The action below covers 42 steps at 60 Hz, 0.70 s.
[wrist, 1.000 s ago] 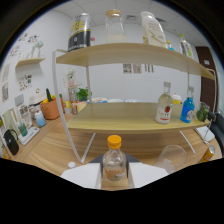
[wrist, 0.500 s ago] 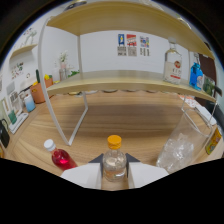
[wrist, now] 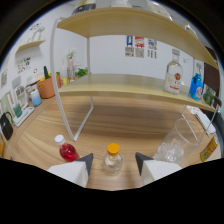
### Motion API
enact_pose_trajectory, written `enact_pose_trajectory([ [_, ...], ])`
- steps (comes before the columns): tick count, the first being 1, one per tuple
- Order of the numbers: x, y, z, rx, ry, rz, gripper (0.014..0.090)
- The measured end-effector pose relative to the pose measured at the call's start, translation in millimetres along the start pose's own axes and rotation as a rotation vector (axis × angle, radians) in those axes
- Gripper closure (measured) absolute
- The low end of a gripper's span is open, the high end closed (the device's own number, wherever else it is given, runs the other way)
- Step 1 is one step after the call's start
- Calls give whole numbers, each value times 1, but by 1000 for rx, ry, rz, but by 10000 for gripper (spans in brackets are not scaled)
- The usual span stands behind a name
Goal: Make me a cup of Vodka Sunrise.
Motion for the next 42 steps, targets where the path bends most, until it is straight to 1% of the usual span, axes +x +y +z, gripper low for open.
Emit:
enact_pose_trajectory([
  [2, -3, -6, -8, 8, -17, -1, 200],
  [3, -4, -10, -12, 13, -23, -3, 186],
  [5, -5, -18, -22, 23, -33, -7, 195],
  [12, -1, -46, -60, 69, -32, -6, 188],
  [21, 17, -65, -111, 123, -24, 2, 186],
  [31, 54, -52, -150, 124, 9, 44, 188],
  [38, 90, -36, -169, 98, 66, 52, 183],
  [42, 106, -41, -178, 103, 89, 58, 186],
])
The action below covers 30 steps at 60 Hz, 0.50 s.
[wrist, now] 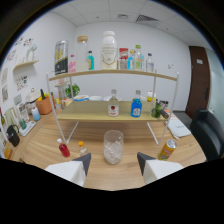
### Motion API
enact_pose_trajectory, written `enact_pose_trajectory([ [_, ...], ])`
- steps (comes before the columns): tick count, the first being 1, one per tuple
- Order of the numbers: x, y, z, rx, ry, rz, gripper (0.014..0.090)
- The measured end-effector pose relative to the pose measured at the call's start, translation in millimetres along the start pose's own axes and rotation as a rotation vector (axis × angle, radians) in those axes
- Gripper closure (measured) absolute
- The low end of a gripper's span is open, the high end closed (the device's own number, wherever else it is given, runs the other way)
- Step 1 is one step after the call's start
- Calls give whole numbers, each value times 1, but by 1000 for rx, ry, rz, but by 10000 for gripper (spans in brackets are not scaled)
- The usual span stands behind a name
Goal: Make me a cup of Vodka Sunrise.
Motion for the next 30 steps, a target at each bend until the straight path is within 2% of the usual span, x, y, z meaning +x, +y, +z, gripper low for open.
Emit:
enact_pose_trajectory([
  [5, 12, -26, -6, 36, -5, 11, 187],
  [14, 30, -108, -5, 165, -10, -3, 187],
  [30, 57, -244, 31, 339, 4, -26, 181],
])
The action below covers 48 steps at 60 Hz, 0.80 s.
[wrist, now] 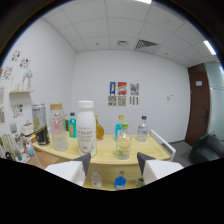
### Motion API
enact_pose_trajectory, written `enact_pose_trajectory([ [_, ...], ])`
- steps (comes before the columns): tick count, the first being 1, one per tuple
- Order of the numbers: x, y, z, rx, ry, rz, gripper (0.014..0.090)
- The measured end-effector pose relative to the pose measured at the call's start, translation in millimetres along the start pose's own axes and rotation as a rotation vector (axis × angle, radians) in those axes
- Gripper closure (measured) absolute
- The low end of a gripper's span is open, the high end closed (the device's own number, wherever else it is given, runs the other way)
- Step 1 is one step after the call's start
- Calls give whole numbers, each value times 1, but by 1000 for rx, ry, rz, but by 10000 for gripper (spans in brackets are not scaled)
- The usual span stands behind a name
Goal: Make me a cup of Vodka Sunrise.
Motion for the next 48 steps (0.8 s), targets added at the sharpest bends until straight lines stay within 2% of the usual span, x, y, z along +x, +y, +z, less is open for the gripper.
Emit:
enact_pose_trajectory([
  [8, 15, -20, 42, 13, 27, -14, 192],
  [12, 23, -17, 60, -3, 37, -13, 228],
  [18, 25, -9, 79, -38, 31, 2, 354],
  [24, 27, -4, 88, -54, 27, 8, 572],
  [28, 28, 2, 90, -72, 37, -6, 667],
  [48, 30, -10, 71, -46, 1, 45, 691],
])
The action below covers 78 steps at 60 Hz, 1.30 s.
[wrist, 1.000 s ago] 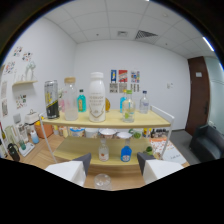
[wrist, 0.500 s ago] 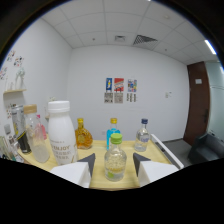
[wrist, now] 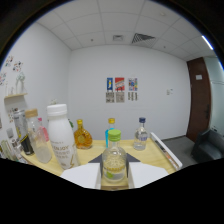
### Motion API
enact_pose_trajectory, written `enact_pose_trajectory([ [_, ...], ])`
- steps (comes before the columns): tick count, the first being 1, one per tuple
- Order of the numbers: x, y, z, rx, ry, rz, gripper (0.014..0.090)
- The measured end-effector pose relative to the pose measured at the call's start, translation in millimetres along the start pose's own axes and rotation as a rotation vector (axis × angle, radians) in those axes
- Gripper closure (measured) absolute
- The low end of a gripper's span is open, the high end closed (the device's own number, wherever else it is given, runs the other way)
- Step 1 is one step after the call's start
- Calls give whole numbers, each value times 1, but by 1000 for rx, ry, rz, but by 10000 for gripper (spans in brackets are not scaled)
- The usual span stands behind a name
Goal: Make me a cup of Vodka Sunrise.
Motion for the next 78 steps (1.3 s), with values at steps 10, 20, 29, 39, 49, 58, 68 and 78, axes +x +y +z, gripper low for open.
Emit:
enact_pose_trajectory([
  [10, 0, -25, -40, 67, -20, 17, 692],
  [20, 1, 3, -76, 58, -22, 13, 691],
  [29, -8, 83, -84, -34, -38, 16, 692],
  [39, -15, 183, -75, -173, -46, 59, 692],
  [49, -15, 234, -64, -250, -27, -21, 693],
  [58, -5, 239, -55, -262, 12, -342, 695],
  [68, 1, 231, -48, -248, 28, -750, 694],
  [78, -3, 222, -44, -203, 26, -1157, 695],
])
